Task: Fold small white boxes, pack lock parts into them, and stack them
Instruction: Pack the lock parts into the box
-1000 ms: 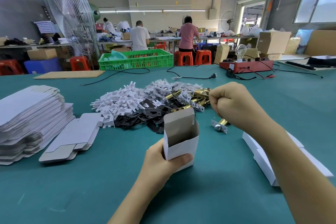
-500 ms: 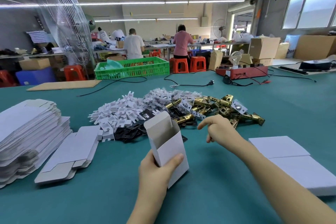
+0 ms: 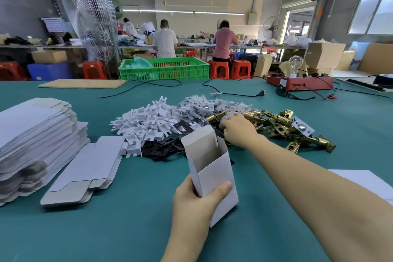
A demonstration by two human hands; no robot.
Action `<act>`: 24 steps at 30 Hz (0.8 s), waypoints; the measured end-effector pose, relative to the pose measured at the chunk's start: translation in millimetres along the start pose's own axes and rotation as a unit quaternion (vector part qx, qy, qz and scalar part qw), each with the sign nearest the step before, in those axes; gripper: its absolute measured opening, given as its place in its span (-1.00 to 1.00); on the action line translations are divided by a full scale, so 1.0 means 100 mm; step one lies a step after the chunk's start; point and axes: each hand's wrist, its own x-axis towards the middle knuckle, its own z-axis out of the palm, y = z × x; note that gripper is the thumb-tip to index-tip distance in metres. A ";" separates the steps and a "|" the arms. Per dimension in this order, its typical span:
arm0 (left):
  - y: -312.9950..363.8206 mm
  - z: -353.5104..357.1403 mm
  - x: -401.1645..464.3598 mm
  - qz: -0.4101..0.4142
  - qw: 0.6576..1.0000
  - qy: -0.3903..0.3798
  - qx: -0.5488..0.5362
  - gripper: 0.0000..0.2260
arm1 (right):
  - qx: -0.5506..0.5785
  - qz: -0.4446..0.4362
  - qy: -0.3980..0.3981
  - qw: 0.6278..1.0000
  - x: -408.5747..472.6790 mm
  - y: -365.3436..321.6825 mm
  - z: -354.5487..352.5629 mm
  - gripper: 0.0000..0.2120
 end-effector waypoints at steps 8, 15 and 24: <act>0.00 0.00 0.00 -0.003 1.000 -0.006 -0.002 -0.76 | -0.062 0.044 -0.035 0.996 0.06 0.00 0.18 -0.63; 0.04 0.01 -0.04 0.004 1.000 -0.005 0.013 -0.70 | 0.079 0.095 -0.054 0.991 -0.05 0.09 0.04 -0.70; 0.06 0.02 -0.05 0.001 1.000 -0.004 0.029 -0.70 | 0.036 0.038 -0.115 0.992 -0.09 0.06 0.00 -0.62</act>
